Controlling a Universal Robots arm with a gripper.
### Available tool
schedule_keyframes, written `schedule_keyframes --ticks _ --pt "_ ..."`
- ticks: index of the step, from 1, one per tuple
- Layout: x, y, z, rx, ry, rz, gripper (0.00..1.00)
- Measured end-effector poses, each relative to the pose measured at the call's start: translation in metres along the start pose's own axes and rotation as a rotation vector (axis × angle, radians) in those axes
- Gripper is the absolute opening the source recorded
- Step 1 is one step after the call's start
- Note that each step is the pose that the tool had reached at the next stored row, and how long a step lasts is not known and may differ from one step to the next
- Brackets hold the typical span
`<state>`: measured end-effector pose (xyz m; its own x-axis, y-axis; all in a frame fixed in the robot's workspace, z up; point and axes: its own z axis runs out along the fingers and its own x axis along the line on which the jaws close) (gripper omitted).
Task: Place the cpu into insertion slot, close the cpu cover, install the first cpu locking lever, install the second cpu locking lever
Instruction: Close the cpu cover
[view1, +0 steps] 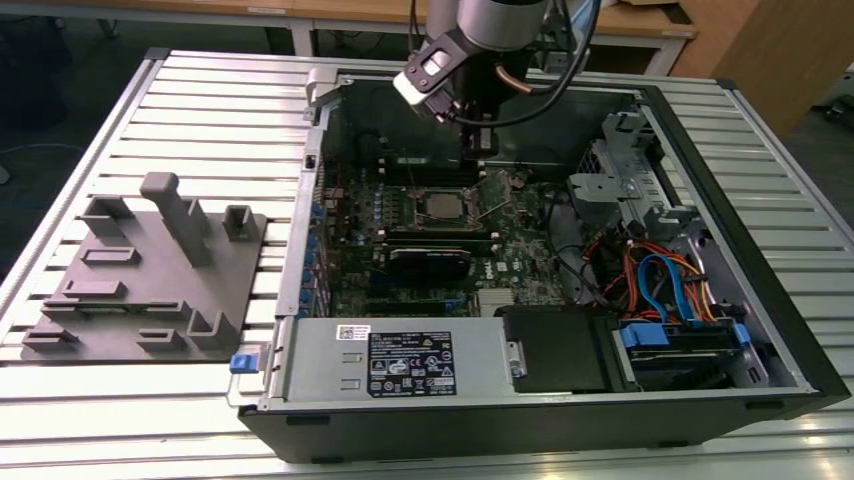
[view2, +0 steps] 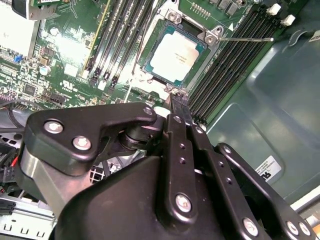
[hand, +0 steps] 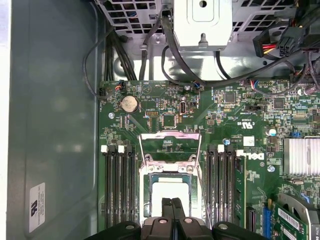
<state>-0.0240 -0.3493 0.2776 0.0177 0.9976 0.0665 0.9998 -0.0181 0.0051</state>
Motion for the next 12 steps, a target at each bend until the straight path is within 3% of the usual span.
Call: schedule_keyframes --ticks 12 --pt "0.0001 0.0024 -0.0008 -0.0001 0.0002 0.000 0.11"
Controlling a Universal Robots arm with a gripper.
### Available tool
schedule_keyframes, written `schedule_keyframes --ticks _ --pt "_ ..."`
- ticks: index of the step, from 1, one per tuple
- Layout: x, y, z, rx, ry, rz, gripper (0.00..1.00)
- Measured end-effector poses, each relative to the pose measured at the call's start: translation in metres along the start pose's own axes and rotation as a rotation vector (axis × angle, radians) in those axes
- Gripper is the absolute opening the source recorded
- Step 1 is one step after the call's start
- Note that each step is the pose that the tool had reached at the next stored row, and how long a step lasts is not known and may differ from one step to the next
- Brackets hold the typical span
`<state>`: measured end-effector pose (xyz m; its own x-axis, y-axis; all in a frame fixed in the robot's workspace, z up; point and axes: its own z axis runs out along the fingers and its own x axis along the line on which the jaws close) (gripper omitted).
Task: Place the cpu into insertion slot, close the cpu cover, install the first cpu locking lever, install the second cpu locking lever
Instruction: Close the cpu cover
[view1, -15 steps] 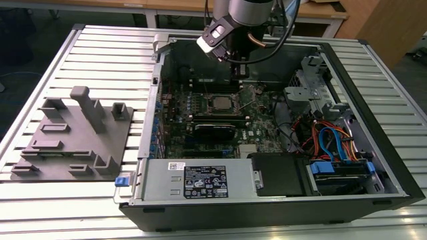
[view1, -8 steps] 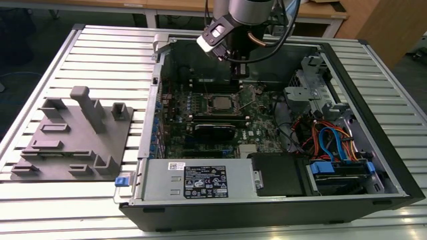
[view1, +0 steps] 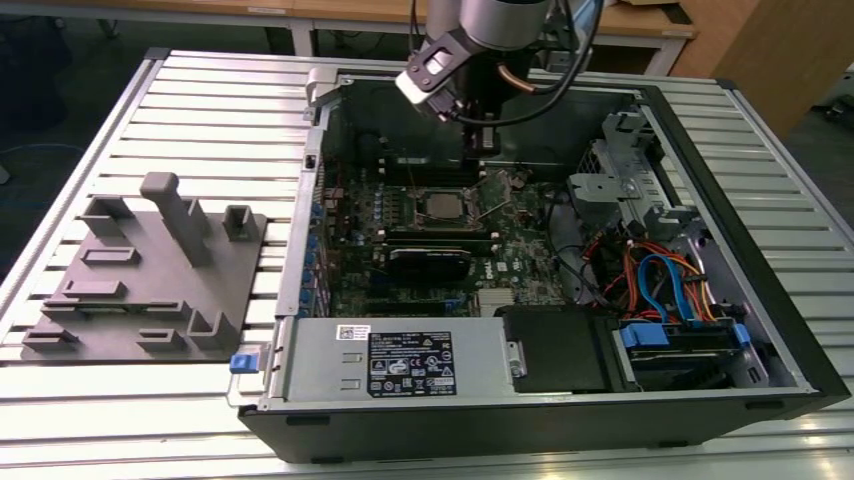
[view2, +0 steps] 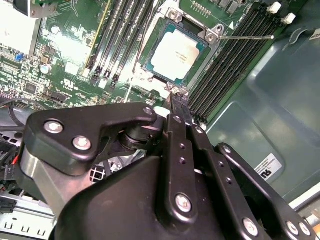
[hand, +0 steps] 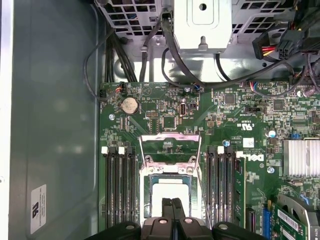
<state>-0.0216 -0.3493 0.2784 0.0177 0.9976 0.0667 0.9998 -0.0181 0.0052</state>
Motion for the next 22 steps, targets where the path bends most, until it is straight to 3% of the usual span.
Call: schedule_keyframes --ticks 11,13,22 --pt "0.0001 0.0043 0.0000 0.0011 0.0000 -0.016 0.11" --pt "0.0002 0.0115 0.0001 0.0012 0.0001 -0.018 0.11" --pt "0.0002 0.0124 0.0001 0.0012 0.0001 -0.018 0.11"
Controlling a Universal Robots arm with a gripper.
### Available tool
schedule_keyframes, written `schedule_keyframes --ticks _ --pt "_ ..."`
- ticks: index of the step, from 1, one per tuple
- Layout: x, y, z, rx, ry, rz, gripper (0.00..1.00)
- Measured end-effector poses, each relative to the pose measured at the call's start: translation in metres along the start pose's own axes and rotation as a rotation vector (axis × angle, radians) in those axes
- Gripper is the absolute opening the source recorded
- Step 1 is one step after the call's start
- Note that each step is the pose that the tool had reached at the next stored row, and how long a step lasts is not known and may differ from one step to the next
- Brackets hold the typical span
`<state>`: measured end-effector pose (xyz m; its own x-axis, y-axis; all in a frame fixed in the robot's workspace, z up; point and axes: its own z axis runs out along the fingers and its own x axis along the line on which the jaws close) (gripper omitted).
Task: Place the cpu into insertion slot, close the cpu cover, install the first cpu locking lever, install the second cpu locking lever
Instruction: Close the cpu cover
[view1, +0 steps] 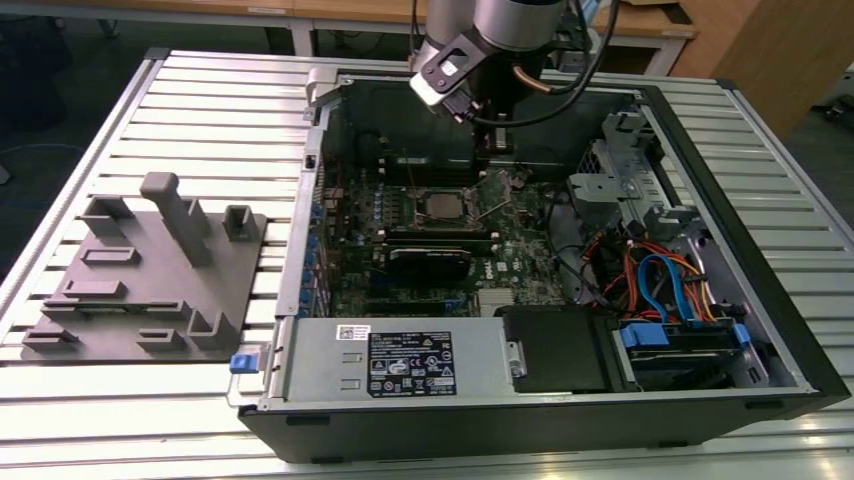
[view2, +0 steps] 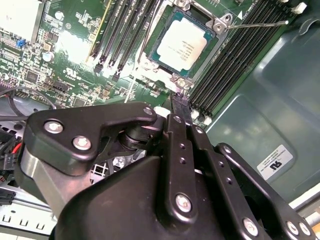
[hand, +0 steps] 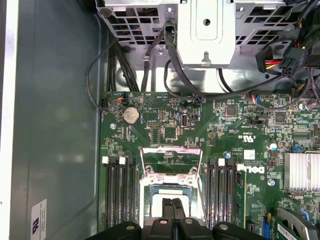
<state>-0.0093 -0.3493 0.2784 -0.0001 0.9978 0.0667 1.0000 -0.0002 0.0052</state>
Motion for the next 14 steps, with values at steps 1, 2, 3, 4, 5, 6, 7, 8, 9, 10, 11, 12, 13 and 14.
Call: schedule_keyframes --ticks 1,2,3,4,5,6,7,8,9,10,11,12,13,14 --pt "0.0000 0.0003 0.0000 0.0000 0.0000 0.000 0.11" --pt "0.0000 0.0007 0.0000 0.0000 0.0000 0.000 0.11" --pt "0.0000 0.0012 0.0000 0.0000 0.0000 0.000 0.11" --pt "0.0000 0.0020 0.0000 -0.0001 0.0000 0.000 0.11" --pt "0.0000 0.0026 0.0000 0.0000 0.0000 0.000 0.11" --pt "0.0000 0.0031 0.0000 0.0000 0.0000 0.000 0.11" --pt "0.0000 0.0036 0.0000 0.0000 0.0000 0.000 0.11" --pt "0.0000 0.0042 0.0000 0.0000 0.0000 0.000 0.11" --pt "0.0000 0.0048 0.0000 0.0000 0.0000 0.000 0.11" --pt "0.0000 0.0053 0.0000 0.0000 0.0000 0.000 0.11" --pt "0.0000 0.0058 0.0000 -0.0001 0.0000 0.000 0.11" --pt "0.0000 0.0065 0.0000 0.0000 0.0000 0.000 0.11" --pt "0.0000 0.0070 0.0000 -0.0001 0.0000 0.000 0.11" --pt "0.0000 0.0075 0.0000 -0.0001 0.0000 0.000 0.11"
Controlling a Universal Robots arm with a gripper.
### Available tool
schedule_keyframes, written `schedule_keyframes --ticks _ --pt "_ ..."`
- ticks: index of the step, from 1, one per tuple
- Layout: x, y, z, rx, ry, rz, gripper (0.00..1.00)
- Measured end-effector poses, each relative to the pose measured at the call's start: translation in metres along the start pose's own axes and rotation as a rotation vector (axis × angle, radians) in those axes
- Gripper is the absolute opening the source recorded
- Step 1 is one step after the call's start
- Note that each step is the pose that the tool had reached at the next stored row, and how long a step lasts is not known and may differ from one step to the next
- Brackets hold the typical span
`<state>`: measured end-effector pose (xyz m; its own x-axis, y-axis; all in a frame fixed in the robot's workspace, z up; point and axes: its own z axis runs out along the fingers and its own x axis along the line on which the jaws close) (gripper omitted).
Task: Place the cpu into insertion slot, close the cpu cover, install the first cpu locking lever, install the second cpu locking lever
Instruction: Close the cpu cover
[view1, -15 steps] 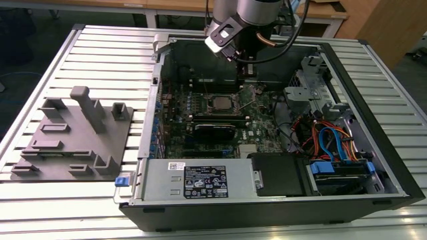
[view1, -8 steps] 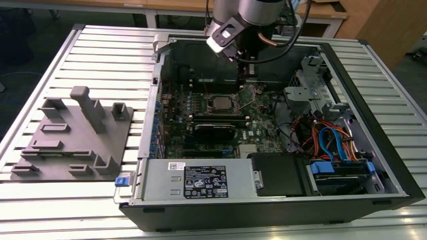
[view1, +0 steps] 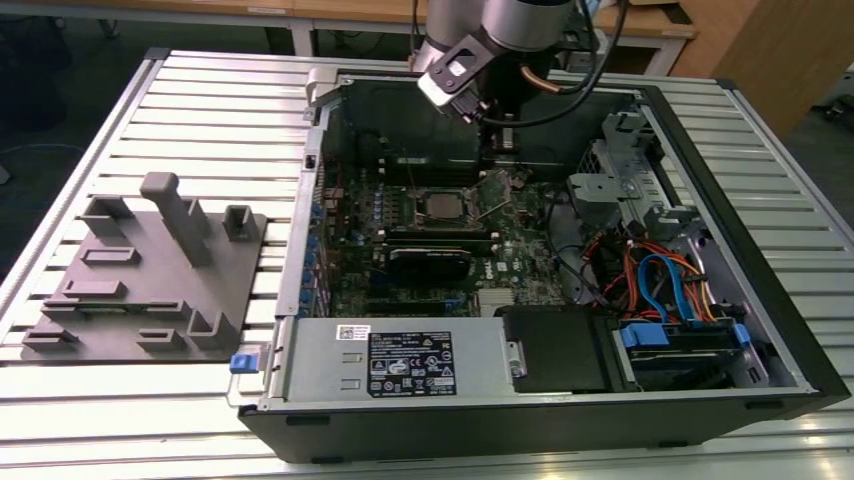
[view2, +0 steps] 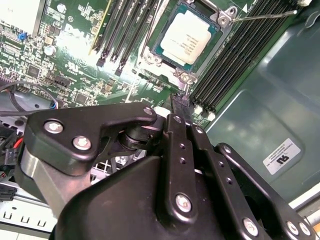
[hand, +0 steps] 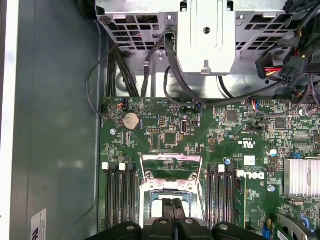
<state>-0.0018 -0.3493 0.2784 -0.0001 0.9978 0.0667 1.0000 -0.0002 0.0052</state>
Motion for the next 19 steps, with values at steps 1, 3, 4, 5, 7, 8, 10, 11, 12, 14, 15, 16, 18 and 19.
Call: schedule_keyframes --ticks 1,3,4,5,7,8,10,11,12,14,15,16,18,19 --pt "0.0000 0.0003 0.0000 0.0000 0.0000 0.000 0.11" --pt "0.0000 0.0006 0.0000 0.0000 0.0000 0.000 0.11" --pt "0.0000 0.0008 0.0000 0.0000 0.0000 0.000 0.11" --pt "0.0000 0.0011 0.0000 0.0000 0.0000 0.000 0.11" --pt "0.0000 0.0014 0.0000 0.0000 0.0000 0.000 0.11" --pt "0.0000 0.0017 0.0000 0.0000 0.0000 0.000 0.11" --pt "0.0000 0.0020 0.0000 0.0000 0.0000 0.000 0.11" --pt "0.0000 0.0022 0.0000 0.0000 0.0000 0.000 0.11" --pt "0.0000 0.0022 0.0000 0.0000 0.0000 0.000 0.11" --pt "0.0000 0.0025 0.0000 0.0000 0.0000 0.000 0.11" --pt "0.0000 0.0026 0.0000 0.0000 0.0000 0.000 0.11" --pt "0.0000 0.0027 0.0000 0.0000 -0.0001 0.000 0.11" --pt "0.0000 0.0046 0.0000 0.0000 0.0000 0.000 0.11" --pt "-0.0001 0.0049 0.0009 0.0001 -0.0009 0.000 0.11"
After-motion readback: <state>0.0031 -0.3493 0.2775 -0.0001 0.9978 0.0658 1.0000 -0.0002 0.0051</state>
